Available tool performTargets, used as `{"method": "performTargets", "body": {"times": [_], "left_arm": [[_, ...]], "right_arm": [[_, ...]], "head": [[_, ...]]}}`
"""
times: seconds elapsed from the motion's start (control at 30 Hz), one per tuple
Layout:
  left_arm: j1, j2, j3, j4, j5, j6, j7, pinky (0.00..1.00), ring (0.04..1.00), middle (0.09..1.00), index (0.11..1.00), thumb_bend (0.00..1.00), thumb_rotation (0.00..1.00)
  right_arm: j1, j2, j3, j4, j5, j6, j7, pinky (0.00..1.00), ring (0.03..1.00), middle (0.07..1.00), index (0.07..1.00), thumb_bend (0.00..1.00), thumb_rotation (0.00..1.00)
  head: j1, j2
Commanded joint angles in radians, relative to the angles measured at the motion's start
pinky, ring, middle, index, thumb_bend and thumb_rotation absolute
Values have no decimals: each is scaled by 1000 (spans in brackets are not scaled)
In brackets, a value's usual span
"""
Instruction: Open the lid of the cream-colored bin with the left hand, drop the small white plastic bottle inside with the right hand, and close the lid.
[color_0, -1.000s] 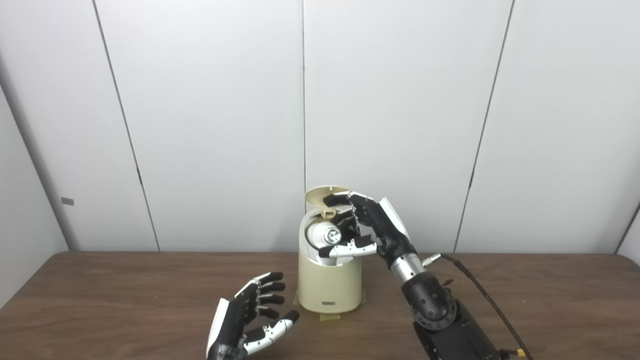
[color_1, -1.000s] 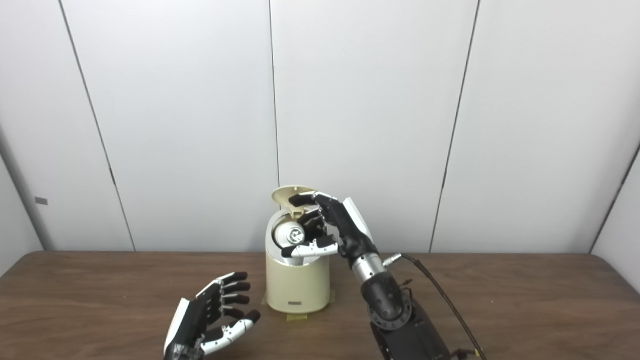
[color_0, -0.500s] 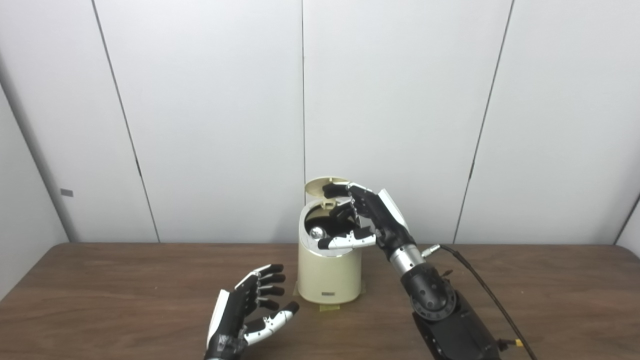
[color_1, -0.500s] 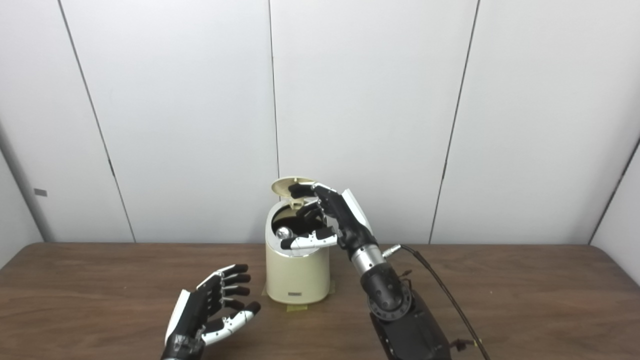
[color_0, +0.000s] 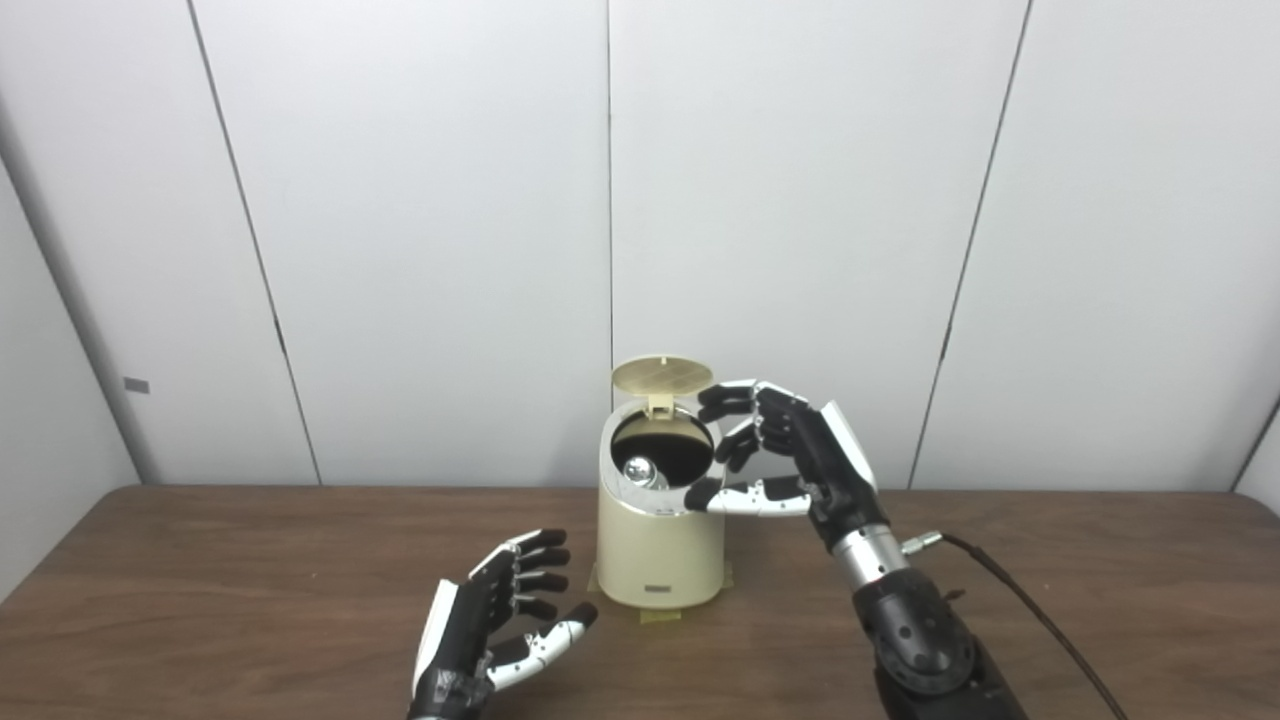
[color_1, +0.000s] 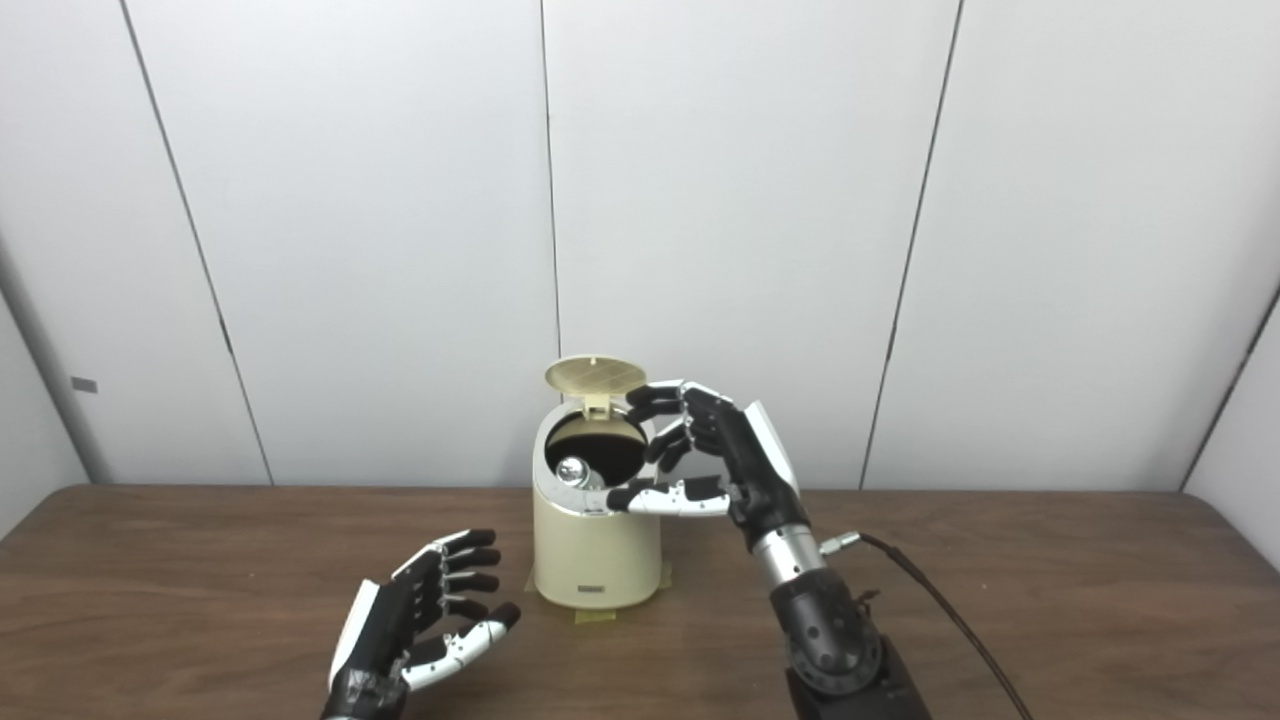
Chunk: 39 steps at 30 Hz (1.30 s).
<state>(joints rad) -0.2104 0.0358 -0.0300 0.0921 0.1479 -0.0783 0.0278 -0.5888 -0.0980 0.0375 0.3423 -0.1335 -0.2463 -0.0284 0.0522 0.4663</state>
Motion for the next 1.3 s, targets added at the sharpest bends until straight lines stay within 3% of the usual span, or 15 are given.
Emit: {"method": "performTargets", "body": {"times": [0.0, 0.17, 0.27, 0.37, 0.53, 0.7, 0.97, 1.27], "left_arm": [[-30, 5, 2, -36, 6, -20, 8, 580, 677, 739, 785, 617, 68], [-28, 9, 5, -35, -1, -27, 7, 588, 684, 742, 787, 619, 73], [-26, 9, 7, -41, -5, -22, 7, 581, 678, 738, 786, 625, 76], [-24, 12, 8, -41, -8, -26, 2, 581, 678, 738, 785, 625, 77], [-24, 21, 7, -40, -14, -48, -6, 585, 682, 742, 786, 620, 105], [-42, 40, 7, -65, -21, -42, -24, 593, 712, 770, 808, 669, 241], [-173, 110, -11, -109, 21, 55, -80, 737, 865, 907, 907, 853, 448], [-349, 136, -40, -51, 53, 113, -103, 824, 948, 958, 950, 859, 449]], "right_arm": [[8, -25, -37, -51, 53, -43, 5, 351, 430, 636, 647, 778, 0], [108, -51, -88, -54, 129, -77, 30, 392, 454, 661, 679, 791, 6], [168, -61, -98, -62, 165, -61, 54, 448, 484, 702, 723, 785, 43], [216, -54, -101, -71, 193, -40, 69, 591, 519, 741, 757, 820, 100], [252, -42, -97, -82, 214, -50, 86, 570, 571, 761, 774, 820, 114], [280, -24, -109, -93, 230, -37, 79, 589, 606, 756, 785, 839, 182], [291, -20, -122, -84, 249, -57, 91, 547, 595, 749, 781, 864, 230], [291, -16, -119, -92, 235, -48, 82, 512, 571, 738, 763, 864, 215]], "head": [[0, 1], [8, -1], [9, -2], [12, -1], [14, -1], [22, -1], [22, -6], [15, -13]]}}
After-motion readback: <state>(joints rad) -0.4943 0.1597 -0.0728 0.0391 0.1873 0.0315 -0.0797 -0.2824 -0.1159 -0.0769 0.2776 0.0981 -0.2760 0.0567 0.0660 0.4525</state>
